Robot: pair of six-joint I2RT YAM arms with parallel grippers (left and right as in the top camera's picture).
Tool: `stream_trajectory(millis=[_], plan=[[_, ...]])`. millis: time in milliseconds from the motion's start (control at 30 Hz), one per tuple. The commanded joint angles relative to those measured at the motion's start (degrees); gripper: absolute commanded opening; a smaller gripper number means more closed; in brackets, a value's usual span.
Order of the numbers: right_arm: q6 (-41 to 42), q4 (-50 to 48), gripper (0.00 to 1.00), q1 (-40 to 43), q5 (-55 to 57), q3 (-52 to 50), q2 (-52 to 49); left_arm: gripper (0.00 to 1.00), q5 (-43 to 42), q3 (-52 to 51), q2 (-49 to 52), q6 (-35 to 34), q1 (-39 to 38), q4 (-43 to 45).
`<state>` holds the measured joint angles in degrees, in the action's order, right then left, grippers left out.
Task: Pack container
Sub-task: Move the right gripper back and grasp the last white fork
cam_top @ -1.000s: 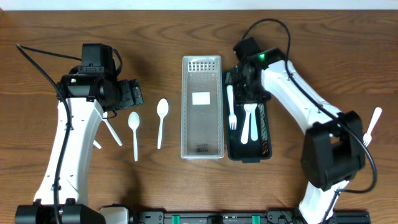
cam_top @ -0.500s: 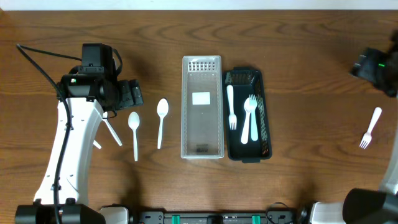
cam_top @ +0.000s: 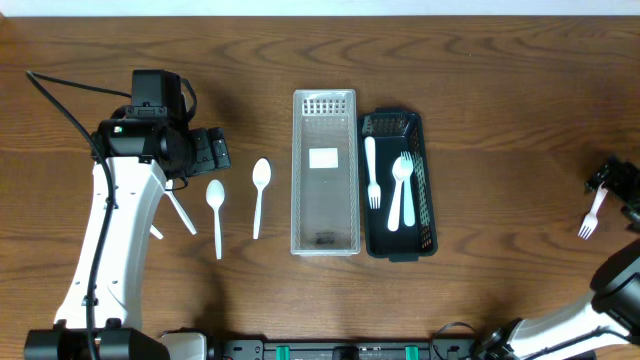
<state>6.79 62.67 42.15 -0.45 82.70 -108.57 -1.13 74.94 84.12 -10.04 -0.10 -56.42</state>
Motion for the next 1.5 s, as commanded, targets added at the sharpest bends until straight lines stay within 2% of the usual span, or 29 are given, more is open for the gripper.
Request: stream_trajectory(millis=[0, 333, 567, 700, 900, 1300, 1467], plan=[[-1.51, -0.61, 0.99, 1.03, -1.68, -0.37, -2.97, 0.98, 0.42, 0.94, 0.11, 1.01, 0.24, -0.11], [-1.53, -3.52, 0.99, 0.92, -1.44, -1.22, -8.68, 0.98, 0.44, 0.94, 0.11, 1.01, 0.24, -0.11], [-1.75, -6.8, 0.94, 0.9, -1.49, -4.68, -8.76, 0.98, 0.44, 0.94, 0.11, 1.01, 0.24, -0.11], [-1.75, -7.72, 0.86, 0.9, -1.49, -5.81, -8.76, 0.98, 0.44, 0.94, 0.11, 1.01, 0.24, -0.11], [-1.75, -7.89, 0.64, 0.92, -1.4, -6.05, -8.76, 0.98, 0.44, 0.94, 0.11, 1.01, 0.24, -0.13], [-1.75, -10.27, 0.5, 0.9, -1.09, -6.05, -8.76, 0.98, 0.44, 0.94, 0.11, 1.01, 0.24, -0.39], [-2.47, -10.54, 0.34, 0.76, -1.11, -6.05, -8.76, 0.98, 0.44, 0.96, 0.11, 1.01, 0.24, -0.52]])
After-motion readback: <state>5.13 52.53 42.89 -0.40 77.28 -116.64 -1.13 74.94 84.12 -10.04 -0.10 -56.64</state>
